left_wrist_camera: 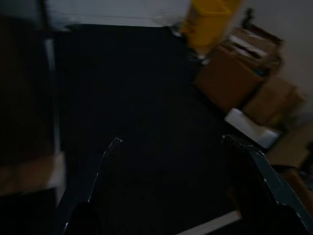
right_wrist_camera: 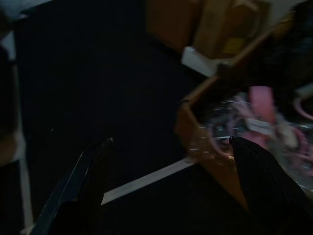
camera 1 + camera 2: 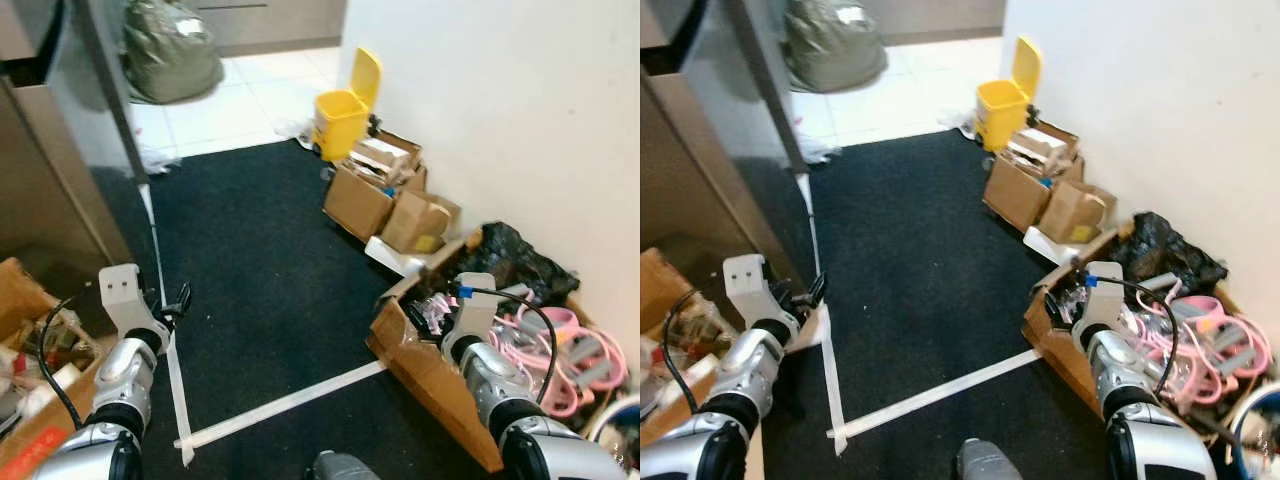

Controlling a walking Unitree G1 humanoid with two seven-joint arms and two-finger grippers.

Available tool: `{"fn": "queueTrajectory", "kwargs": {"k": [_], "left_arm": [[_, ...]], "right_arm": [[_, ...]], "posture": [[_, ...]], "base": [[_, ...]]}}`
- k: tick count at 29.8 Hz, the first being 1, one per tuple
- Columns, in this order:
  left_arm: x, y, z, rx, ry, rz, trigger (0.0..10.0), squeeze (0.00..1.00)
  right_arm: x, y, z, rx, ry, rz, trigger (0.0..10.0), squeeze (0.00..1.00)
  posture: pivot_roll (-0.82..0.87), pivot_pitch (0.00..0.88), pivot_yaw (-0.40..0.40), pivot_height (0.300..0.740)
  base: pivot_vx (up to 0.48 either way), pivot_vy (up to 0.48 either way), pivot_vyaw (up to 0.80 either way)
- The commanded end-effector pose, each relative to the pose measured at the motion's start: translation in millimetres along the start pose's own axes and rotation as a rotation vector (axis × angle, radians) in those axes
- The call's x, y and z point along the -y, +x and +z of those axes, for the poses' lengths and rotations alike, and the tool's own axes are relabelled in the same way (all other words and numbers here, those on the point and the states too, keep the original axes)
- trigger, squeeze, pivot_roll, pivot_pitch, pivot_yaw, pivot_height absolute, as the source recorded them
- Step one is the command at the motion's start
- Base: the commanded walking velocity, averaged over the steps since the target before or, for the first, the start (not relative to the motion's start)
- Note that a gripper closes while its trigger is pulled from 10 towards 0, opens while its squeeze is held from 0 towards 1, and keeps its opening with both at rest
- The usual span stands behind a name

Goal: Picking trash to rubbish bin

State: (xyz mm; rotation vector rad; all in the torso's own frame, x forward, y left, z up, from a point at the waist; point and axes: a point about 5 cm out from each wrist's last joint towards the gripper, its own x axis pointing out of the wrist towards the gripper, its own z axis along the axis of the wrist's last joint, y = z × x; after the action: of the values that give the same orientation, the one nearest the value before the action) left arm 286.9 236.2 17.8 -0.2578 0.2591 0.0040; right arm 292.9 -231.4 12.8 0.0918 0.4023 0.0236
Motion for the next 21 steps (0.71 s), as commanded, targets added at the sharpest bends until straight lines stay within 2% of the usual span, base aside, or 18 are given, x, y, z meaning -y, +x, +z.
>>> {"fn": "queueTrajectory", "kwargs": {"k": [1, 8, 12, 13, 15, 16, 18, 21], "left_arm": [[2.8, -1.4, -6.6, -0.024, 0.009, -0.007, 10.0, 0.00], [4.7, -2.3, -10.7, -0.035, 0.011, -0.008, 10.0, 0.00], [5.4, -4.9, -18.4, -0.071, 0.013, -0.006, 10.0, 0.00], [7.2, -7.8, -26.7, -0.106, 0.014, -0.007, 10.0, 0.00], [7.9, -9.2, -30.2, -0.120, 0.012, -0.009, 10.0, 0.00], [6.0, -11.3, -33.4, -0.127, -0.003, 0.011, 10.0, 0.00], [5.6, -12.0, -34.7, -0.134, 0.003, 0.014, 10.0, 0.00], [7.0, -13.9, -40.0, -0.158, 0.003, 0.014, 10.0, 0.00]], "right_arm": [[2.2, -2.0, -4.4, -0.016, 0.006, -0.012, 10.0, 0.00], [-1.7, -2.4, -9.0, -0.030, 0.002, 0.000, 10.0, 0.00], [-4.1, -5.6, -19.8, -0.068, 0.012, 0.001, 10.0, 0.00], [-5.0, -10.3, -32.5, -0.126, -0.005, 0.017, 10.0, 0.00], [-3.9, -13.1, -37.4, -0.143, -0.034, 0.016, 10.0, 0.00], [1.4, -17.6, -43.5, -0.152, 0.006, -0.015, 10.0, 0.00], [3.6, -19.3, -45.3, -0.154, 0.015, -0.026, 10.0, 0.00], [0.8, -22.2, -52.1, -0.176, -0.013, -0.007, 10.0, 0.00]], "posture": [[0.00, 0.000, -0.023, 0.740], [0.00, 0.000, -0.025, 0.740], [0.00, 0.000, -0.025, 0.740], [0.00, 0.000, -0.025, 0.740], [0.00, 0.000, -0.025, 0.740], [0.00, 0.000, -0.021, 0.740], [0.00, 0.000, -0.021, 0.740], [0.00, 0.000, -0.023, 0.740]], "base": [[0.000, 0.000, -0.80], [0.000, 0.000, -0.80], [0.000, 0.000, -0.80], [0.000, 0.000, -0.80], [0.000, 0.000, -0.79], [0.000, 0.000, -0.79], [0.000, 0.000, -0.79], [0.000, 0.000, -0.80]]}}
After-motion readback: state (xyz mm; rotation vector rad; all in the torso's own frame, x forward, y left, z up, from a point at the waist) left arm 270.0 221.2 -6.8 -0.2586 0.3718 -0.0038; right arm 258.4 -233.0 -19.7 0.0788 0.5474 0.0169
